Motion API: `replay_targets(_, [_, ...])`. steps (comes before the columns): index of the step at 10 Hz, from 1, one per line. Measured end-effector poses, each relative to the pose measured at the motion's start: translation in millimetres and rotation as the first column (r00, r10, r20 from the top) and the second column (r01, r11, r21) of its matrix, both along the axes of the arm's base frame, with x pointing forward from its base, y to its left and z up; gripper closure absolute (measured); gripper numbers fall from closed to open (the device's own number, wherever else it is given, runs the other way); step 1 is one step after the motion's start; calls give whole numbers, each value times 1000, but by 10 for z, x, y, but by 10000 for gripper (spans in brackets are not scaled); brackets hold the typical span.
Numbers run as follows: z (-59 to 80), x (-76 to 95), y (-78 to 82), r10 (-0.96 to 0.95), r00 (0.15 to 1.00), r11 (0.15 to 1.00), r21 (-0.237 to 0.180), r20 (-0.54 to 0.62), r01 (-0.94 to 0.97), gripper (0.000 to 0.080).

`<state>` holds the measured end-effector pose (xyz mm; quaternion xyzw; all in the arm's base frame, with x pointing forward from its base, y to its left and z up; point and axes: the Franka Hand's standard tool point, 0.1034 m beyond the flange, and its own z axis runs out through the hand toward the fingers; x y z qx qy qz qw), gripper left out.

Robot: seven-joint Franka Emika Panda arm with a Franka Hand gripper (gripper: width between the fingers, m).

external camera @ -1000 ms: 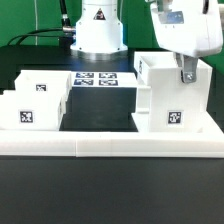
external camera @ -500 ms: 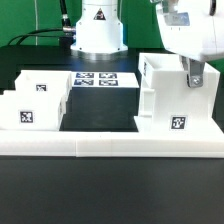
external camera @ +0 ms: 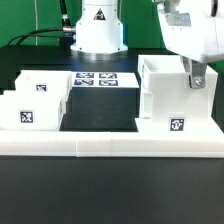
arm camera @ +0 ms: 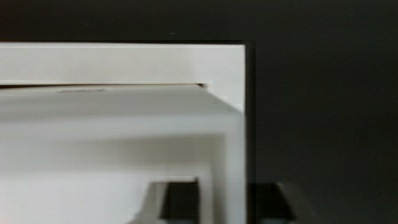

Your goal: Assemble drawer

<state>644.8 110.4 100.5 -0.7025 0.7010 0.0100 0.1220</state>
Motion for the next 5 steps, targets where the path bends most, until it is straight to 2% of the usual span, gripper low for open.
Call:
replay_targets(1, [1, 1, 2, 4, 1000, 1000, 0, 1, -4, 493])
replay_targets(2, [9, 9, 4, 6, 1000, 1000, -1, 5, -6, 493])
replay_targets(4, [23, 19, 9, 12, 1000, 1000, -2, 10, -12, 220])
replay_targets(5, [26, 21, 10, 15, 1000, 1000, -2, 12, -15, 220])
